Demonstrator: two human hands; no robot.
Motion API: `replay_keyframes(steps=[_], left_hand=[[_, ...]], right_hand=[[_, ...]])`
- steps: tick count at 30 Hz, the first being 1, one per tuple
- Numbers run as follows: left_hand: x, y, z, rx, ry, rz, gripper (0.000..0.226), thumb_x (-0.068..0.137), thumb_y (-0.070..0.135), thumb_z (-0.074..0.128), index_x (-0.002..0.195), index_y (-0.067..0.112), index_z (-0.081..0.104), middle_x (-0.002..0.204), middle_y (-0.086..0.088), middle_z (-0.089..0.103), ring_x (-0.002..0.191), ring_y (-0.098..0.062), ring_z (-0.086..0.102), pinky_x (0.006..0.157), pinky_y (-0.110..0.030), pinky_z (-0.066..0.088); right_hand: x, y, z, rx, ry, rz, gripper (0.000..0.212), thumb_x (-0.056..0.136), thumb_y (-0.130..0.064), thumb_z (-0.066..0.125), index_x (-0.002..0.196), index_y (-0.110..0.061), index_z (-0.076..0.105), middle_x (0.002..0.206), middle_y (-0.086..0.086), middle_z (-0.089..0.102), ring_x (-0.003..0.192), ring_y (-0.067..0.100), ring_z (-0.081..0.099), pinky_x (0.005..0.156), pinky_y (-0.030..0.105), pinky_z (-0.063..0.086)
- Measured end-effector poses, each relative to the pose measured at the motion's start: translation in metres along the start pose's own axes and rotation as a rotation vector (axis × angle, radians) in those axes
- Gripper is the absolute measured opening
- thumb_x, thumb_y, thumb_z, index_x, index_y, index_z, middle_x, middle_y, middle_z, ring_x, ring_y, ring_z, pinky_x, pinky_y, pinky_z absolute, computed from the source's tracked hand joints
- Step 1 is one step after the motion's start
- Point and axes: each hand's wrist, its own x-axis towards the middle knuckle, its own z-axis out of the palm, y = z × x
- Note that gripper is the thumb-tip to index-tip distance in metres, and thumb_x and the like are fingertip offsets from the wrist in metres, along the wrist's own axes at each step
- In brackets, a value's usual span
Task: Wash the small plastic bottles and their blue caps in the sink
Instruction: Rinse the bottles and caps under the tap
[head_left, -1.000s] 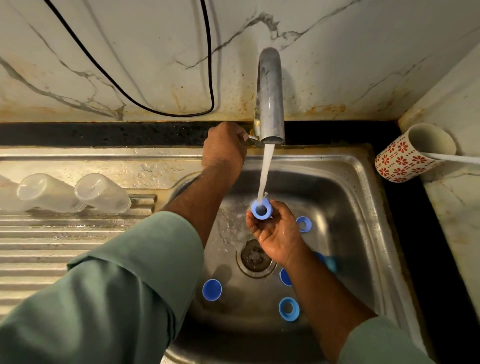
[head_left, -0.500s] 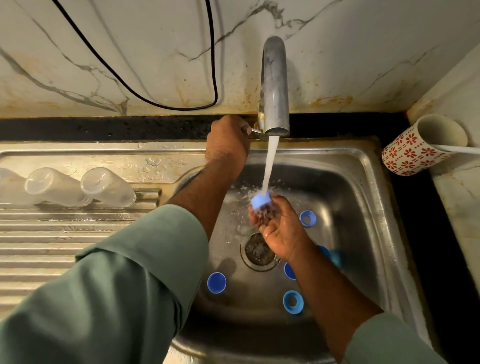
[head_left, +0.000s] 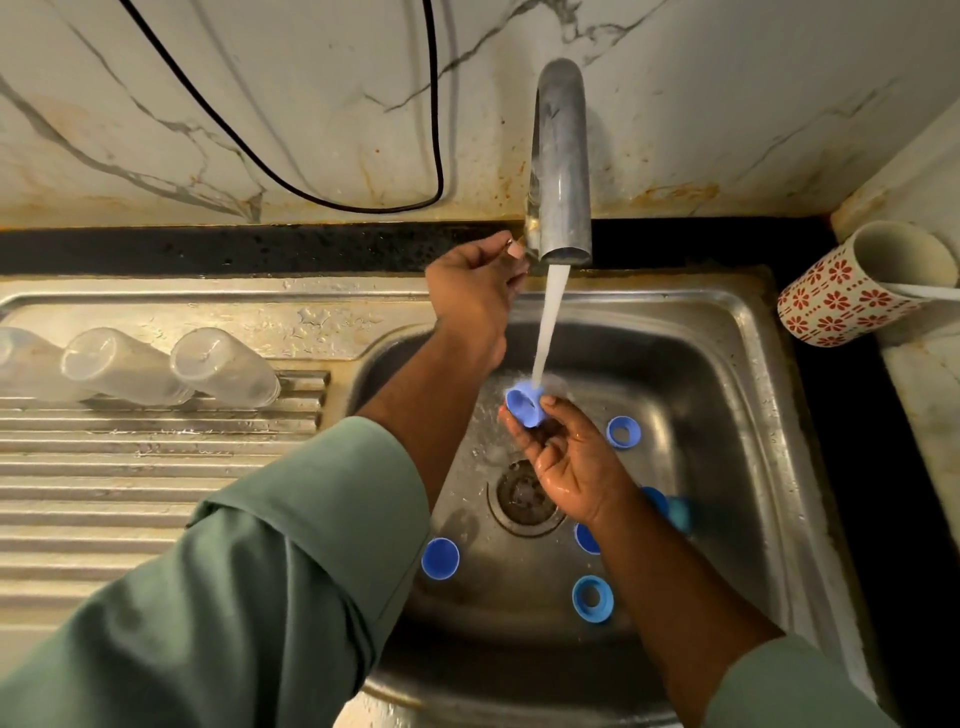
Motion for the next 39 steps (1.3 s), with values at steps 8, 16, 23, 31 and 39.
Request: replay_keyframes(steps=[8, 16, 23, 31, 39], left_hand=[[-0.005, 0.01, -0.011, 0.579, -0.241, 0.34, 0.019, 0.094, -0.002, 0.06, 0.104, 0.01, 0.07, 0.085, 0.008, 0.069, 0.08, -0.002, 0.065, 0.068, -0.006, 0.046], [-0.015, -0.053, -0.086, 1.335, -0.296, 0.251, 0.045, 0.099, 0.007, 0.05, 0.14, 0.025, 0.054, 0.136, -0.004, 0.06, 0.12, -0.023, 0.058, 0.099, -0.031, 0.046], [-0.051, -0.056, -0.153, 1.497, -0.331, 0.42, 0.049, 0.095, 0.005, 0.05, 0.14, 0.023, 0.055, 0.14, -0.005, 0.058, 0.126, -0.026, 0.055, 0.105, -0.037, 0.044], [-0.078, -0.027, -0.312, 1.554, -0.052, 0.273, 0.061, 0.094, 0.009, 0.056, 0.152, 0.019, 0.037, 0.159, -0.004, 0.033, 0.144, -0.027, 0.033, 0.112, -0.034, 0.032], [-0.046, -0.039, -0.371, 1.597, -0.261, 0.089, 0.087, 0.088, 0.023, 0.07, 0.157, 0.02, 0.017, 0.166, -0.002, 0.012, 0.148, -0.033, 0.021, 0.113, -0.041, 0.034]], right_hand=[[-0.009, -0.032, 0.026, -0.922, -0.055, -0.309, 0.017, 0.09, -0.005, 0.065, 0.106, -0.004, 0.064, 0.103, 0.006, 0.069, 0.096, 0.022, 0.068, 0.093, 0.034, 0.055], [-0.009, -0.031, -0.01, -2.409, 0.043, -0.354, 0.028, 0.096, -0.014, 0.053, 0.124, -0.012, 0.058, 0.126, 0.012, 0.061, 0.111, 0.025, 0.06, 0.086, 0.03, 0.049], [-0.019, -0.026, 0.004, -2.124, 0.152, -0.78, 0.032, 0.097, -0.019, 0.057, 0.128, -0.008, 0.059, 0.129, 0.012, 0.06, 0.113, 0.026, 0.058, 0.091, 0.033, 0.046], [-0.05, 0.057, 0.077, -1.774, -0.036, -0.827, 0.037, 0.095, -0.026, 0.061, 0.13, -0.014, 0.059, 0.114, 0.007, 0.059, 0.099, 0.023, 0.059, 0.083, 0.03, 0.042], [-0.03, 0.19, 0.136, -1.895, -0.398, -0.754, 0.05, 0.079, -0.006, 0.075, 0.127, -0.011, 0.062, 0.124, 0.01, 0.055, 0.112, 0.024, 0.056, 0.097, 0.029, 0.044]])
